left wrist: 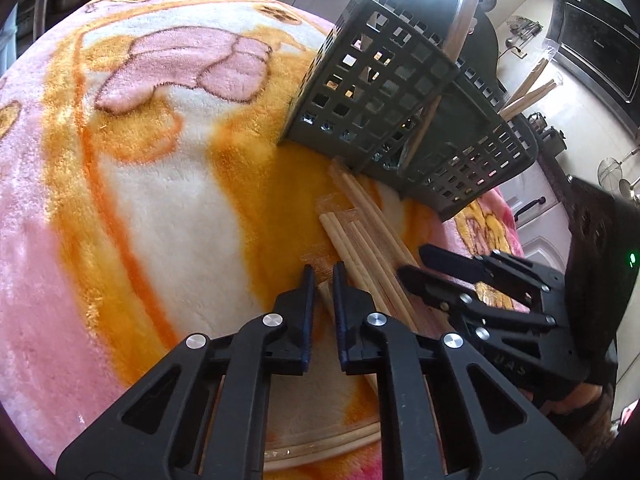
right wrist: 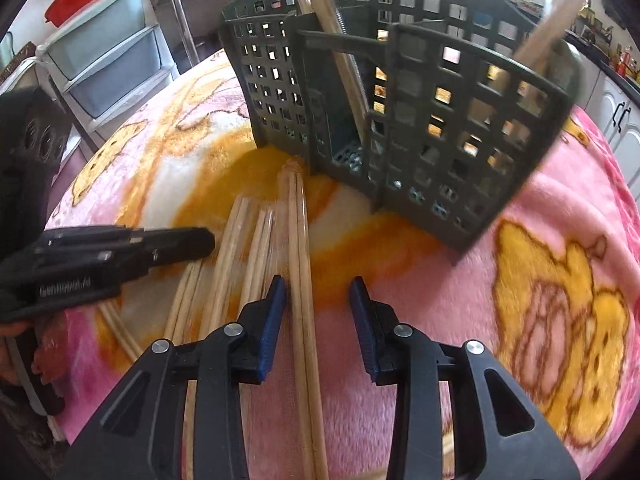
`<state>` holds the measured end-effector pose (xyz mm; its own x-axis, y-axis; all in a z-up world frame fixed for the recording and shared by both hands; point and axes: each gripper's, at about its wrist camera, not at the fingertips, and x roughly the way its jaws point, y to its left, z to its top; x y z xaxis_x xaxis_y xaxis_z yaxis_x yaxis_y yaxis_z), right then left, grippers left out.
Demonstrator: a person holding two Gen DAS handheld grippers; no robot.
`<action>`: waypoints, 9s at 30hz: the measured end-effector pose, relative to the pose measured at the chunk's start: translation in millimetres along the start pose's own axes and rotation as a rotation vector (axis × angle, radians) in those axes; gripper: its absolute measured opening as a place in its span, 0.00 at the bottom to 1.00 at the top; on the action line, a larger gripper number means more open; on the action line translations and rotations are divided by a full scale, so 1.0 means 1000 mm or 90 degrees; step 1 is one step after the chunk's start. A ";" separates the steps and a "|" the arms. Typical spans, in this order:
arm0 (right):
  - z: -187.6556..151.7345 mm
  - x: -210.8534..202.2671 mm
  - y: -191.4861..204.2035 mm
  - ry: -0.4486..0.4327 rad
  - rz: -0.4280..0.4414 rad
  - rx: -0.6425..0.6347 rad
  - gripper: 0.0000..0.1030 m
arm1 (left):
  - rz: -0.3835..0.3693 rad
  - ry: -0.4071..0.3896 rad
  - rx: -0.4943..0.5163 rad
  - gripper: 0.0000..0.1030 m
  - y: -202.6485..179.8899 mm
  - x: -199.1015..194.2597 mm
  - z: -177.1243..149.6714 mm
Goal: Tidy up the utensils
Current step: 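Lower the left gripper onto a wooden chopstick and close it, then lift the chopstick with the left gripper and lower it into the caddy, then hold the chopstick upright inside the caddy with the left gripper, then open the left gripper to release the chopstick into the caddy, then move the open left gripper down to the loose chopstick pile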
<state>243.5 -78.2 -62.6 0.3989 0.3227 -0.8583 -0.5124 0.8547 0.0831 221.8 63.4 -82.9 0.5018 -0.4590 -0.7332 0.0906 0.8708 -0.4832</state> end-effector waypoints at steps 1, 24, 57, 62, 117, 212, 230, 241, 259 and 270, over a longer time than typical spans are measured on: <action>0.003 0.003 0.001 0.004 -0.002 -0.001 0.32 | 0.001 -0.002 0.002 0.05 0.003 -0.003 0.001; 0.003 -0.078 -0.014 -0.190 0.083 0.043 0.06 | -0.002 -0.117 0.054 0.03 -0.021 -0.079 0.034; -0.048 -0.223 -0.070 -0.470 -0.048 0.111 0.06 | -0.085 -0.250 0.219 0.02 -0.152 -0.138 0.071; -0.048 -0.233 -0.075 -0.475 -0.055 0.120 0.06 | -0.092 -0.263 0.238 0.02 -0.167 -0.144 0.077; 0.072 -0.155 -0.084 -0.584 -0.063 0.108 0.06 | 0.012 -0.343 0.261 0.02 -0.165 -0.114 0.153; -0.050 -0.146 -0.071 -0.335 -0.057 0.146 0.63 | 0.051 -0.288 0.154 0.90 -0.107 -0.128 0.037; -0.082 -0.138 -0.056 -0.288 -0.058 0.147 0.65 | 0.071 -0.218 0.112 0.90 -0.079 -0.097 0.004; -0.100 -0.126 -0.042 -0.255 -0.055 0.131 0.66 | 0.082 -0.166 0.114 0.90 -0.071 -0.073 -0.018; -0.128 -0.095 -0.040 -0.161 -0.019 0.183 0.67 | 0.059 -0.057 0.126 0.79 -0.060 -0.028 -0.039; -0.123 -0.069 -0.049 -0.112 0.012 0.245 0.65 | 0.022 0.008 0.073 0.40 -0.043 -0.001 -0.023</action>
<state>147.3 -192.2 -70.1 0.5333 0.3753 -0.7581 -0.2120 0.9269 0.3097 197.8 22.5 -71.9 0.4963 -0.4292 -0.7547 0.1717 0.9006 -0.3993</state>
